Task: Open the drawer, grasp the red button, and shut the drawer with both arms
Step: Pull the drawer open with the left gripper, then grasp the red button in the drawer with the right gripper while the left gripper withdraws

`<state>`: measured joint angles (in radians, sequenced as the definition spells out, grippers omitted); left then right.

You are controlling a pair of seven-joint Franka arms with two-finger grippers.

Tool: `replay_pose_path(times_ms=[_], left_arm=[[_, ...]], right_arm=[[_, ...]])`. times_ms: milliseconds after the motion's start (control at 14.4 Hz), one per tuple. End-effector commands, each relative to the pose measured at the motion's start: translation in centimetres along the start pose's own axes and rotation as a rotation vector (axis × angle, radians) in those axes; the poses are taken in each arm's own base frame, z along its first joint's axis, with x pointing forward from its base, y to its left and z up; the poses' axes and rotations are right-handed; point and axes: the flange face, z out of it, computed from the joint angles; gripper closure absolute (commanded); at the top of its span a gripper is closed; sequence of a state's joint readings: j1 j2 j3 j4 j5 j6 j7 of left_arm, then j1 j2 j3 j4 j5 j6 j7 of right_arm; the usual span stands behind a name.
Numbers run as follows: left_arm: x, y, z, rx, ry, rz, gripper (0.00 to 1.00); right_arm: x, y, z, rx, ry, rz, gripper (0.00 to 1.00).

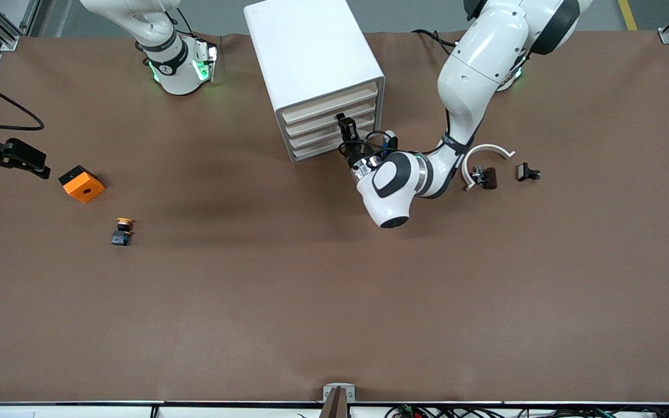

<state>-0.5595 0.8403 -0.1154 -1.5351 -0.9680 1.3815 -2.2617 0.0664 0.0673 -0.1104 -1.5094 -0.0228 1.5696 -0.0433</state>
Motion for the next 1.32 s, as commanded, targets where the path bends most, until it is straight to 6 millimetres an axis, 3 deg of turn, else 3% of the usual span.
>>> replay_pose_path(times_ms=[0, 208, 485, 763, 1040, 1248], left_arm=[[-0.3, 0.0, -0.5, 0.010, -0.009, -0.013, 1.00], [0.2, 0.3, -1.7, -0.003, -0.026, -0.024, 1.00], [2.4, 1.2, -6.4, -0.006, -0.106, -0.063, 1.00], [4.0, 1.3, -10.6, -0.022, -0.181, -0.065, 1.00], [5.1, 0.9, -13.9, -0.045, -0.232, -0.045, 1.00], [6.0, 0.8, -16.4, -0.074, -0.279, -0.036, 0.96]], right_arm=[[0.2, -0.1, -0.3, -0.003, -0.002, 0.013, 0.00], [0.2, -0.4, -0.4, -0.003, -0.001, 0.009, 0.00], [0.5, -2.3, -0.2, -0.003, 0.005, -0.019, 0.00], [1.1, -7.0, 0.6, -0.014, 0.011, -0.048, 0.00], [1.3, -9.7, 0.6, 0.000, 0.040, 0.054, 0.00], [0.3, -15.1, 0.4, -0.013, 0.039, 0.079, 0.00]])
